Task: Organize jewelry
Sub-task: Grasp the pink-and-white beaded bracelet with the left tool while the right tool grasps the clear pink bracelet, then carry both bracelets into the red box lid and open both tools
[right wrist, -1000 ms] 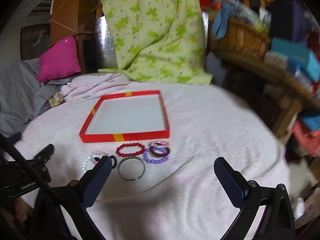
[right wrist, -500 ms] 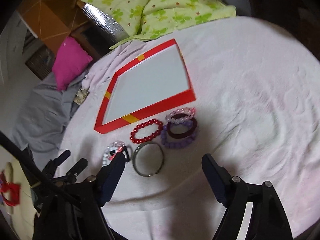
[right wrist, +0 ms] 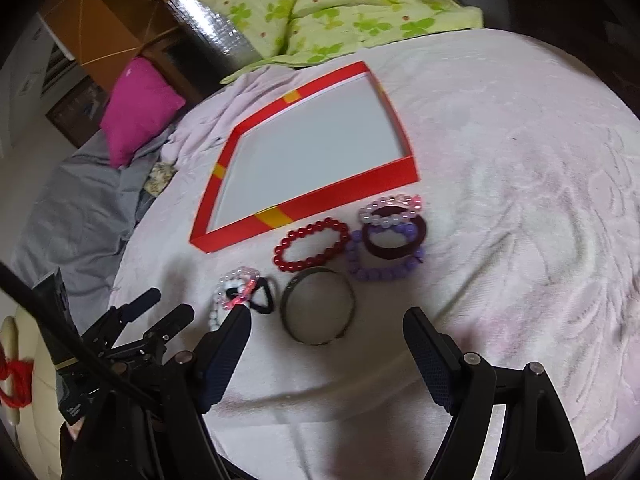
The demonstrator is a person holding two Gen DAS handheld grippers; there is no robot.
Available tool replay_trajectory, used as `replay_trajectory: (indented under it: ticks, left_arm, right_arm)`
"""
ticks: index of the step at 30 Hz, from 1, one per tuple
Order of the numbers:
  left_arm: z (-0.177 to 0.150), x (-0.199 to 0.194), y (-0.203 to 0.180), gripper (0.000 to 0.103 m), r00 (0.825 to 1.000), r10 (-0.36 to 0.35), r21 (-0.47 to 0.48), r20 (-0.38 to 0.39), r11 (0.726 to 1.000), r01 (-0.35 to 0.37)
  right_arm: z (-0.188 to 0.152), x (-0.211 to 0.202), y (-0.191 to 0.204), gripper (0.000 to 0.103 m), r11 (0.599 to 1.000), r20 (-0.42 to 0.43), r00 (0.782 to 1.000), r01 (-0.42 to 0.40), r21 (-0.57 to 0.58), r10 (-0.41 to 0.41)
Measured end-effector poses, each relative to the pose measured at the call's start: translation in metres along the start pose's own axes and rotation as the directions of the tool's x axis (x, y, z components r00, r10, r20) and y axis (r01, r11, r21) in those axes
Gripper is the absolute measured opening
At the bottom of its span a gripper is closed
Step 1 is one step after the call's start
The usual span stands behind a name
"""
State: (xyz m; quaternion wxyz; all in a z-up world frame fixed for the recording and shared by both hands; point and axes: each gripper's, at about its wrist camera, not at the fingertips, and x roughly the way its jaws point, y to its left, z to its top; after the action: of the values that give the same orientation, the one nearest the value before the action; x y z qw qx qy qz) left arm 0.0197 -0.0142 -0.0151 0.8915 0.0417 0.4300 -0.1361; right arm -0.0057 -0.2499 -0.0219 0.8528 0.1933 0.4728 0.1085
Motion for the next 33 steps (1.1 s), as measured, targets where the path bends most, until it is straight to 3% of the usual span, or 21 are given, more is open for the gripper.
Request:
replay_trajectory:
  ticks: [5, 13, 15, 20, 22, 26, 29, 31, 33]
  left_arm:
    - [0.006, 0.015, -0.011, 0.073, 0.998, -0.055, -0.021, -0.03, 0.998, 0.054]
    - [0.012, 0.037, -0.012, 0.034, 0.989, -0.127, -0.076, -0.082, 0.99, 0.121]
    - [0.013, 0.037, -0.011, 0.015, 0.988, -0.136, -0.083, -0.075, 0.988, 0.13]
    - [0.014, 0.034, -0.006, 0.01, 0.987, -0.151, -0.079, -0.056, 0.986, 0.146]
    - [0.013, 0.035, -0.003, 0.01, 0.987, -0.152, -0.074, -0.052, 0.986, 0.148]
    - [0.012, 0.035, 0.002, 0.009, 0.988, -0.143, -0.066, -0.053, 0.988, 0.139]
    - [0.011, 0.033, 0.008, 0.009, 0.99, -0.135, -0.067, -0.046, 0.989, 0.132]
    - [0.01, 0.031, 0.014, 0.009, 0.992, -0.123, -0.07, -0.041, 0.99, 0.12]
    - [0.008, 0.029, 0.022, 0.009, 0.993, -0.114, -0.081, -0.039, 0.991, 0.111]
  right_arm:
    - [0.001, -0.005, -0.013, 0.081, 0.999, 0.026, 0.999, 0.017, 0.039, -0.018]
    - [0.025, -0.001, -0.037, 0.081, 0.994, 0.036, 0.999, 0.018, 0.11, -0.022]
    - [0.036, 0.002, -0.041, 0.081, 0.991, 0.05, 0.999, 0.001, 0.132, -0.007]
    - [0.057, 0.022, -0.055, 0.079, 0.978, 0.034, 0.999, -0.036, 0.207, 0.03]
    - [0.061, 0.032, -0.061, 0.067, 0.968, 0.019, 0.999, -0.051, 0.246, 0.048]
    - [0.069, 0.044, -0.066, 0.063, 0.958, 0.024, 0.999, -0.051, 0.281, 0.046]
    - [0.075, 0.057, -0.061, 0.039, 0.966, -0.008, 0.999, -0.041, 0.255, 0.045]
    - [0.073, 0.065, -0.054, 0.019, 0.975, -0.039, 0.999, 0.014, 0.22, -0.006]
    - [0.07, 0.064, -0.05, 0.012, 0.98, -0.045, 0.999, 0.039, 0.194, -0.031]
